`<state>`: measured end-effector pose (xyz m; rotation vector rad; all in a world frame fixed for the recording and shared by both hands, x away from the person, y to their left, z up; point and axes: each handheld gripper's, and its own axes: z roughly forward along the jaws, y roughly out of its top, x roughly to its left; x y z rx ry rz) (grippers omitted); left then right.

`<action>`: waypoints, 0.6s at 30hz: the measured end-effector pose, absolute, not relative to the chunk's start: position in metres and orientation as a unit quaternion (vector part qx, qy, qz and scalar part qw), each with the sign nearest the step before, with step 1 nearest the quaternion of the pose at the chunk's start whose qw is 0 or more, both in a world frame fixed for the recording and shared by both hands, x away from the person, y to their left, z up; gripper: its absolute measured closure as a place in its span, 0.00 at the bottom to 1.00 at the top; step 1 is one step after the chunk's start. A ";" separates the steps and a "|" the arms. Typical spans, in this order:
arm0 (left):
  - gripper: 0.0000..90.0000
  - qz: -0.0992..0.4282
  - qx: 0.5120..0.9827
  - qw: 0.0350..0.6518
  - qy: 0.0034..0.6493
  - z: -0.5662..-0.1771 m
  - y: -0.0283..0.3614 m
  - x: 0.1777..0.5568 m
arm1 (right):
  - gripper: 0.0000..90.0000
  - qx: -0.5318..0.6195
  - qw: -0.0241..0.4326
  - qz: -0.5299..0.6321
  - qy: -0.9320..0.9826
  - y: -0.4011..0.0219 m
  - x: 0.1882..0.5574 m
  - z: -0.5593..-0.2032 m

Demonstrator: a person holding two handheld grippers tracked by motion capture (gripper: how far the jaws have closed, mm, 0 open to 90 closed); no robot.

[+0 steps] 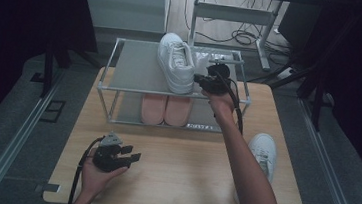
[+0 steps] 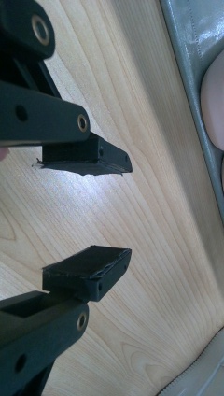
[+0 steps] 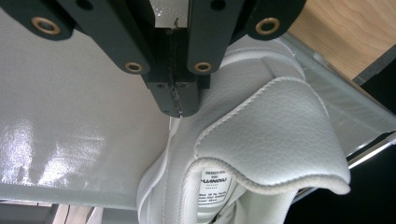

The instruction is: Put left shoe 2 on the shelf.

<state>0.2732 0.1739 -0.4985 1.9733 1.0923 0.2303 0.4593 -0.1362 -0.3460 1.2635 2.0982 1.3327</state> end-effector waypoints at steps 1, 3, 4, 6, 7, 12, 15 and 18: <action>0.58 0.092 0.788 0.423 0.437 -0.499 0.174 0.273 | 1.00 0.447 0.173 0.472 0.739 -0.137 0.459 -0.346; 0.58 0.092 0.789 0.423 0.436 -0.499 0.174 0.273 | 1.00 0.450 0.167 0.476 0.737 -0.137 0.460 -0.347; 0.58 0.091 0.789 0.423 0.436 -0.499 0.174 0.274 | 1.00 0.450 0.167 0.477 0.736 -0.137 0.460 -0.347; 0.58 0.091 0.789 0.422 0.437 -0.499 0.174 0.274 | 1.00 0.451 0.168 0.479 0.734 -0.136 0.459 -0.346; 0.58 0.091 0.789 0.422 0.437 -0.499 0.173 0.274 | 1.00 0.451 0.167 0.481 0.733 -0.136 0.459 -0.346; 0.58 0.091 0.789 0.423 0.436 -0.500 0.172 0.274 | 1.00 0.450 0.171 0.481 0.733 -0.133 0.457 -0.344; 0.58 0.090 0.791 0.421 0.435 -0.500 0.171 0.274 | 1.00 0.447 0.160 0.485 0.734 -0.130 0.457 -0.344; 0.58 0.088 0.791 0.421 0.435 -0.500 0.171 0.274 | 1.00 0.441 0.153 0.489 0.737 -0.124 0.456 -0.344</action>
